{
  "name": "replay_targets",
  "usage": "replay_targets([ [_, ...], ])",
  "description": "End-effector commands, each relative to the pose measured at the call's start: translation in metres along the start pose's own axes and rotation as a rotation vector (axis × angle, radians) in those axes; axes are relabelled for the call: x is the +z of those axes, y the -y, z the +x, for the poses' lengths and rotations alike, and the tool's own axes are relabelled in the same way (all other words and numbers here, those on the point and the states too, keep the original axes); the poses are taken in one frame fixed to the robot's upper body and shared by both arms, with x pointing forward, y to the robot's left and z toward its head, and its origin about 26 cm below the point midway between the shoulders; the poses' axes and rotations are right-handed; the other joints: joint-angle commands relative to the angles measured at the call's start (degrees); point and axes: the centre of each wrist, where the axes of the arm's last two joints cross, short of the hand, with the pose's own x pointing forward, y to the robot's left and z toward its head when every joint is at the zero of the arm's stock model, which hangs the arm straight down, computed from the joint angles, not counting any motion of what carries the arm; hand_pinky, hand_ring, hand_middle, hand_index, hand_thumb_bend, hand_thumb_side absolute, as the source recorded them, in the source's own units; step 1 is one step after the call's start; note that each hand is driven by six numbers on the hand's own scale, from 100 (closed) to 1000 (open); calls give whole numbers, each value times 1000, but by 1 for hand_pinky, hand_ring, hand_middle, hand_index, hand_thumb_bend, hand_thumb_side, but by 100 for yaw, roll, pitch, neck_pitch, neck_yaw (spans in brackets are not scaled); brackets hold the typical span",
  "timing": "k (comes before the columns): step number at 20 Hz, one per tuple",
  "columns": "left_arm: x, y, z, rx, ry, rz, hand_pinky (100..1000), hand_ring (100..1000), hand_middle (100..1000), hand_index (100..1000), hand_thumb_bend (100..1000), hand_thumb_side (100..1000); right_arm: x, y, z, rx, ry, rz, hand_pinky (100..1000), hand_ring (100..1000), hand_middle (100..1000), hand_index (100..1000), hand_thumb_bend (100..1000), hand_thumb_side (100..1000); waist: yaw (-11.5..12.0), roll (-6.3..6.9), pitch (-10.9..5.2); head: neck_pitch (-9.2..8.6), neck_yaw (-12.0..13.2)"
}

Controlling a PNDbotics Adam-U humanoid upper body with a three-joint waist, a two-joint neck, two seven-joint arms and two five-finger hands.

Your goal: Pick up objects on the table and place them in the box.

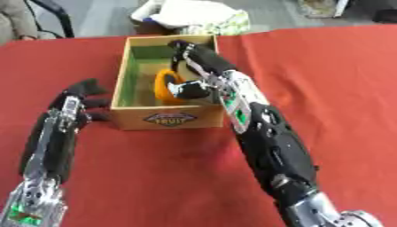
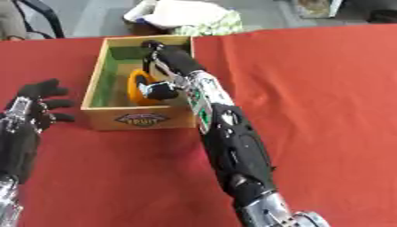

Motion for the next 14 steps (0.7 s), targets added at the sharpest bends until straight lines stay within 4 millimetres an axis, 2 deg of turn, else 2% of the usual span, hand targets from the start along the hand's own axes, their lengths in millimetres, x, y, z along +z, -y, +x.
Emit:
replay_targets([
  [1, -2, 0, 6, -1, 23, -4, 612, 711, 706, 837, 100, 890, -4, 21, 2, 25, 12, -74, 829, 898, 939, 976, 100, 383, -1, 5, -91, -36, 8],
  [7, -2, 0, 6, -2, 24, -5, 612, 712, 706, 837, 100, 890, 1, 34, -5, 19, -16, -207, 829, 892, 926, 966, 100, 338, -5, -5, -90, -43, 23],
  [14, -2, 0, 6, -4, 24, -5, 612, 713, 706, 837, 100, 891, 8, 50, -18, -3, -34, -284, 823, 888, 915, 961, 100, 311, -6, -16, -83, -53, 38],
])
